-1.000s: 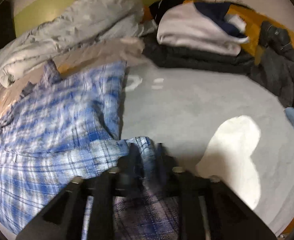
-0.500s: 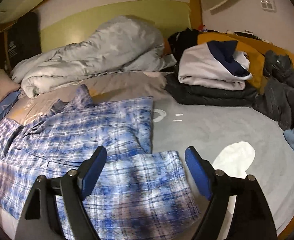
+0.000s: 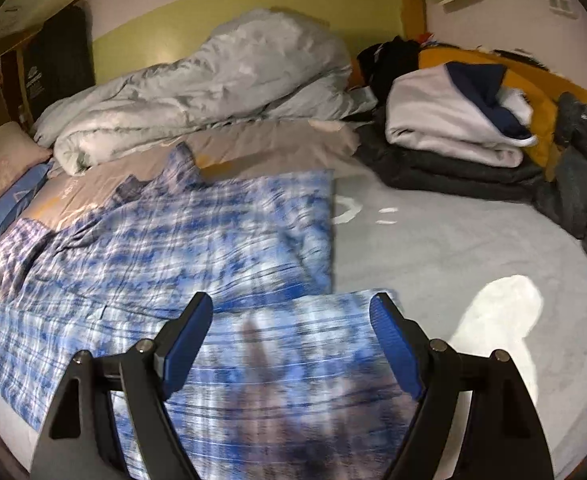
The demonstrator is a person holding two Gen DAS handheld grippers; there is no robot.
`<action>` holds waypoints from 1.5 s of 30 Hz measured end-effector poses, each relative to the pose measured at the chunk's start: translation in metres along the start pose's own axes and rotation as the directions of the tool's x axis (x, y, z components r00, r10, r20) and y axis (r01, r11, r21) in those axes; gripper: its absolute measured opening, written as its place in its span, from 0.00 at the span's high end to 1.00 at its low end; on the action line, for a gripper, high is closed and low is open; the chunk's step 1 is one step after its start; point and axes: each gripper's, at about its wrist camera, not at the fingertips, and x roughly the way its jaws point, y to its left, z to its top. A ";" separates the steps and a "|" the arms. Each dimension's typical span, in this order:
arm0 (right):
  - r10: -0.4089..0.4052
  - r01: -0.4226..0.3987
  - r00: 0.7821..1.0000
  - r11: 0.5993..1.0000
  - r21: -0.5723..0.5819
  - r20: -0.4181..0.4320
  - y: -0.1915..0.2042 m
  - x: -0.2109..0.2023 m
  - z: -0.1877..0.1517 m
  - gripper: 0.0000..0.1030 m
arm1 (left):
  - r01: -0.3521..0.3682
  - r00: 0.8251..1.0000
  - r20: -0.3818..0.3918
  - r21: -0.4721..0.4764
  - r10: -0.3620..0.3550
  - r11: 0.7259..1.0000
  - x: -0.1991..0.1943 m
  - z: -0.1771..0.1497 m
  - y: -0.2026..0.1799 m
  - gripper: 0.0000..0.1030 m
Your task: Fold large clothes
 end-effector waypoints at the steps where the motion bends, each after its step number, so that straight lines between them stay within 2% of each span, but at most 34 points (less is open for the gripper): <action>1: 0.001 -0.001 1.000 1.000 -0.013 -0.003 0.003 0.002 0.000 0.23 | 0.004 1.000 -0.023 -0.009 -0.004 1.000 0.008 0.000 0.004 0.22; 2: 0.002 -0.002 1.000 1.000 -0.022 -0.006 0.006 0.004 -0.001 0.23 | 0.002 0.999 -0.040 -0.018 -0.003 1.000 0.015 -0.002 0.006 0.27; 4: 0.011 -0.012 1.000 0.999 -0.039 -0.017 0.010 0.007 -0.002 0.23 | -0.037 0.997 -0.073 -0.035 0.034 0.999 0.026 -0.004 0.011 0.50; 5: 0.020 -0.021 1.000 0.999 -0.040 -0.023 0.011 0.008 -0.003 0.23 | -0.037 0.996 -0.087 -0.037 0.034 0.999 0.030 -0.006 0.011 0.73; 6: 0.030 -0.031 0.999 0.999 -0.037 -0.031 0.011 0.009 -0.003 0.23 | -0.032 0.995 -0.097 -0.033 0.028 0.999 0.032 -0.007 0.010 0.90; 8: 0.033 -0.034 0.999 0.999 -0.032 -0.036 0.010 0.010 -0.004 0.23 | -0.022 0.997 -0.076 -0.023 0.021 0.999 0.026 -0.009 0.006 0.97; 9: 0.031 -0.032 0.999 0.999 -0.031 -0.035 0.009 0.009 -0.004 0.23 | -0.020 0.999 -0.049 -0.018 0.019 1.000 0.019 -0.009 0.003 0.97; 12: 0.036 -0.036 0.999 0.999 -0.024 -0.027 0.008 0.005 -0.003 0.23 | 0.007 0.999 0.048 -0.008 -0.007 1.000 -0.010 -0.007 -0.010 0.98; 14: 0.041 -0.042 0.999 0.999 -0.023 -0.022 0.007 0.002 -0.003 0.23 | 0.079 0.991 0.108 0.018 -0.081 0.997 -0.033 -0.008 -0.022 0.98; 16: 0.041 -0.041 0.999 0.999 -0.024 -0.016 0.007 -0.002 -0.003 0.23 | 0.156 0.971 0.167 0.100 -0.171 0.983 -0.062 -0.015 -0.045 0.98; 18: 0.043 -0.044 0.999 0.999 -0.019 -0.014 0.007 -0.004 -0.003 0.23 | 0.229 0.946 0.191 0.187 -0.264 0.955 -0.088 -0.028 -0.071 0.98; 20: 0.050 -0.050 0.999 0.999 -0.010 -0.016 0.006 -0.004 -0.003 0.23 | 0.292 0.926 0.164 0.260 -0.340 0.921 -0.106 -0.045 -0.101 0.98; 22: 0.047 -0.047 0.999 0.999 -0.002 -0.017 0.005 -0.004 -0.003 0.23 | 0.335 0.917 0.111 0.310 -0.384 0.890 -0.109 -0.060 -0.129 0.98; 24: 0.043 -0.043 0.999 0.999 0.002 -0.020 0.004 -0.005 -0.004 0.23 | 0.347 0.921 0.045 0.358 -0.387 0.867 -0.100 -0.072 -0.150 0.96; 25: 0.040 -0.040 0.999 0.999 0.004 -0.022 0.003 -0.005 -0.004 0.23 | 0.332 0.930 0.020 0.378 -0.366 0.864 -0.093 -0.077 -0.158 0.95; 26: 0.038 -0.038 0.999 0.999 0.005 -0.023 0.002 -0.005 -0.004 0.23 | 0.315 0.939 0.009 0.387 -0.345 0.867 -0.089 -0.082 -0.163 0.90; 27: 0.036 -0.036 0.999 0.999 0.006 -0.024 0.002 -0.005 -0.004 0.23 | 0.314 0.940 0.000 0.391 -0.341 0.865 -0.087 -0.085 -0.165 0.78; 29: 0.030 -0.030 0.999 1.000 0.006 -0.023 0.000 -0.007 -0.005 0.23 | 0.322 0.936 0.004 0.398 -0.352 0.859 -0.088 -0.085 -0.163 0.64; 31: 0.025 -0.025 0.999 1.000 0.011 -0.021 -0.001 -0.008 -0.005 0.23 | 0.314 0.932 0.044 0.389 -0.359 0.866 -0.099 -0.082 -0.156 0.60; 33: 0.022 -0.021 1.000 1.000 0.018 -0.023 -0.003 -0.008 -0.005 0.23 | 0.329 0.925 0.070 0.347 -0.374 0.878 -0.106 -0.074 -0.147 0.53; 35: 0.021 -0.020 0.999 1.000 0.024 -0.029 -0.003 -0.006 -0.004 0.23 | 0.330 0.924 0.091 0.298 -0.370 0.896 -0.108 -0.063 -0.133 0.50; 39: 0.018 -0.018 0.999 1.000 0.009 -0.035 0.001 -0.005 -0.006 0.23 | 0.263 0.949 0.120 0.211 -0.292 0.942 -0.093 -0.040 -0.100 0.41; 41: 0.002 -0.002 0.999 1.000 -0.010 -0.033 0.005 -0.006 -0.007 0.23 | 0.252 0.960 0.085 0.145 -0.266 0.957 -0.073 -0.030 -0.080 0.34; 42: 0.000 0.000 1.000 1.000 -0.024 -0.028 0.008 -0.008 -0.007 0.23 | 0.261 0.962 0.055 0.112 -0.269 0.959 -0.060 -0.026 -0.070 0.32; 45: 0.025 -0.026 0.999 0.999 -0.043 -0.023 0.014 -0.012 -0.008 0.23 | 0.208 0.978 -0.024 0.007 -0.208 0.978 -0.027 -0.023 -0.041 0.33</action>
